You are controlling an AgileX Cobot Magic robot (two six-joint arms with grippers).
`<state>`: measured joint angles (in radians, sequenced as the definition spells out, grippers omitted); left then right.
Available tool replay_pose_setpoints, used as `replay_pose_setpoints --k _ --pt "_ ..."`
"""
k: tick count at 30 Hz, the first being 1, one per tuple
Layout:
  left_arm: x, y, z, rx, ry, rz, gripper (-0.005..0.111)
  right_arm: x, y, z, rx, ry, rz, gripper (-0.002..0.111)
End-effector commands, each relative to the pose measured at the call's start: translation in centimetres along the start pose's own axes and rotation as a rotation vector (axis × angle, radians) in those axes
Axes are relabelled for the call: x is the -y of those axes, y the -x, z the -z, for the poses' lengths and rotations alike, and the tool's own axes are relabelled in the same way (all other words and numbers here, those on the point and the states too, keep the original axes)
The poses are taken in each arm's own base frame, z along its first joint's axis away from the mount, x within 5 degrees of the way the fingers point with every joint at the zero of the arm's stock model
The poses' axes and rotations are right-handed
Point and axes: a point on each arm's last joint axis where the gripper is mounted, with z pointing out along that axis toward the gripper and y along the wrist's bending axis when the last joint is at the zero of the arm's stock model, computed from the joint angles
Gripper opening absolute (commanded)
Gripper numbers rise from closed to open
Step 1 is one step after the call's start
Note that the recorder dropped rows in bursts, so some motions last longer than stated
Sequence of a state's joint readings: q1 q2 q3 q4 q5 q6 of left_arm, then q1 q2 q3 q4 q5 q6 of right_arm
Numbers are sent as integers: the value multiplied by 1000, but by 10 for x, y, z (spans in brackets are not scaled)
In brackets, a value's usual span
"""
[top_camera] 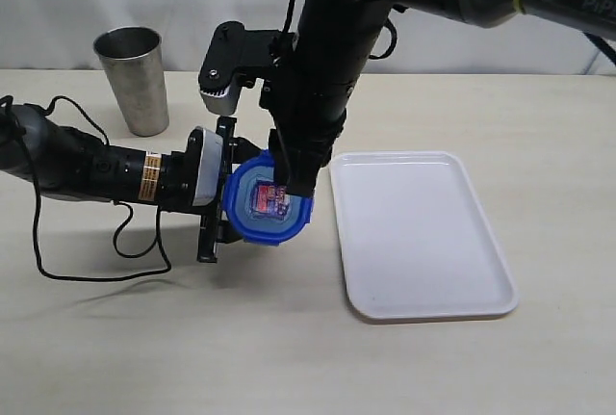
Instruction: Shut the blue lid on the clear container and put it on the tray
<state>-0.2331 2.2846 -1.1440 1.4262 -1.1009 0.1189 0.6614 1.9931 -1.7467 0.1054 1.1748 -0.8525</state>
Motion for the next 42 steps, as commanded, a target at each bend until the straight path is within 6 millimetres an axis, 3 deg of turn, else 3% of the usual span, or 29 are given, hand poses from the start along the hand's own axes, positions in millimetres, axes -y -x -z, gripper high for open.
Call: replay_pose_setpoints --k 1,6,8,11,18,25,29,32,37,42 --pt "-16 19 0 125 95 105 0 -9 6 -35 3 125 -60 31" --pt "-15 19 0 126 89 105 0 -6 5 -34 -16 91 -59 28" --pt "-16 19 0 127 90 141 0 -1 5 -25 -6 13 -72 28" --pt "-18 19 0 130 107 218 0 2 9 -2 64 -74 -66 29" --pt "-20 17 0 125 125 389 0 -4 9 78 245 -272 -129 29" --pt "-22 16 1 128 144 524 0 -9 4 110 307 -342 -228 29" --pt "-26 11 1 107 197 659 0 -9 -11 141 303 -491 -346 17" --pt "-27 11 1 110 203 662 0 -18 -17 165 355 -524 -363 4" --pt "-29 11 2 123 228 708 0 -41 -32 199 469 -556 -374 5" --pt "-30 11 2 124 236 728 0 -81 -66 226 588 -606 -405 5"
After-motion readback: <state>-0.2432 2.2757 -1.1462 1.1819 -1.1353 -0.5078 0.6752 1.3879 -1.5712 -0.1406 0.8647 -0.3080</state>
